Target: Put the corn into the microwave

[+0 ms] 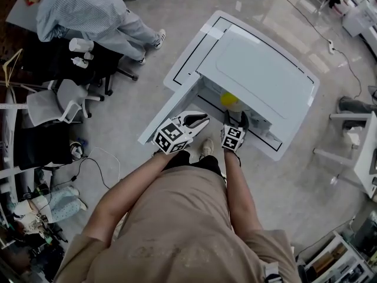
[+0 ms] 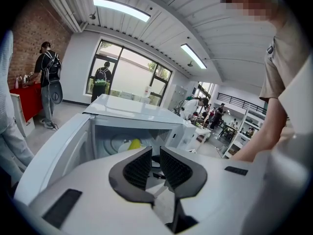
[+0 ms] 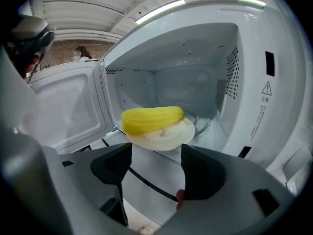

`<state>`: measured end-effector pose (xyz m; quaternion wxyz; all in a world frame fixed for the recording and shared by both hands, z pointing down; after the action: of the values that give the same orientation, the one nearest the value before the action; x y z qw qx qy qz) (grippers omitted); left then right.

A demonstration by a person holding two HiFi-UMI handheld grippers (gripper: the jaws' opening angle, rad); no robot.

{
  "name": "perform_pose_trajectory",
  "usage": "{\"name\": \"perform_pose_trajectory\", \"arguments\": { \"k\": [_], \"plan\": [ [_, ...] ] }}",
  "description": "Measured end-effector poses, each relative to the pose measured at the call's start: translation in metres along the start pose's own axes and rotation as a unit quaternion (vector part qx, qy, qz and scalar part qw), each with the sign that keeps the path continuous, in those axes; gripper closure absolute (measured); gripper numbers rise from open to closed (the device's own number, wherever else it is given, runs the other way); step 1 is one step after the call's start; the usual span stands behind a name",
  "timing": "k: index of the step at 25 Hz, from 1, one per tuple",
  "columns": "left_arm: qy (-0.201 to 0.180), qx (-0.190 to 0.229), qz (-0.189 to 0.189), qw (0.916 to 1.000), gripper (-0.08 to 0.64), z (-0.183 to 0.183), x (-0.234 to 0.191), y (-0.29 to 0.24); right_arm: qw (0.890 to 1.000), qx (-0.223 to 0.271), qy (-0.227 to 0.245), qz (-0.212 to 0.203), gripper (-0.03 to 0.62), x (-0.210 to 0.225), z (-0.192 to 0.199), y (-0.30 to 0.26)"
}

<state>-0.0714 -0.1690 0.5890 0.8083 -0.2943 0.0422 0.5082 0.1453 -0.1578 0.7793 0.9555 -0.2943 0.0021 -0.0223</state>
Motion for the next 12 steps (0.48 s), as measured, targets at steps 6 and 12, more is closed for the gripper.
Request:
{"name": "perform_pose_trajectory", "arguments": {
  "k": [6, 12],
  "plan": [
    [-0.001, 0.002, -0.005, 1.0, 0.52, -0.002, -0.001, 0.003, 1.0, -0.004, -0.008, 0.007, 0.291, 0.002, -0.006, -0.009],
    [-0.003, 0.003, -0.005, 1.0, 0.52, -0.003, -0.004, 0.004, 1.0, -0.009, -0.006, 0.013, 0.291, -0.001, -0.017, -0.02]
  ]
}}
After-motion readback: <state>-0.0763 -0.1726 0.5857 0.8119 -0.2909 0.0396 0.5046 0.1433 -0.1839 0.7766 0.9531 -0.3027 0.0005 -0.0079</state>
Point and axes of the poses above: the fingertips, and each gripper's own axes: y backward along the fingers, x to its right, z out of its underside, the point moved 10 cm from there along y, backward along the fingers, and after that the axes turned 3 degrees about y, right-handed, at the moved point
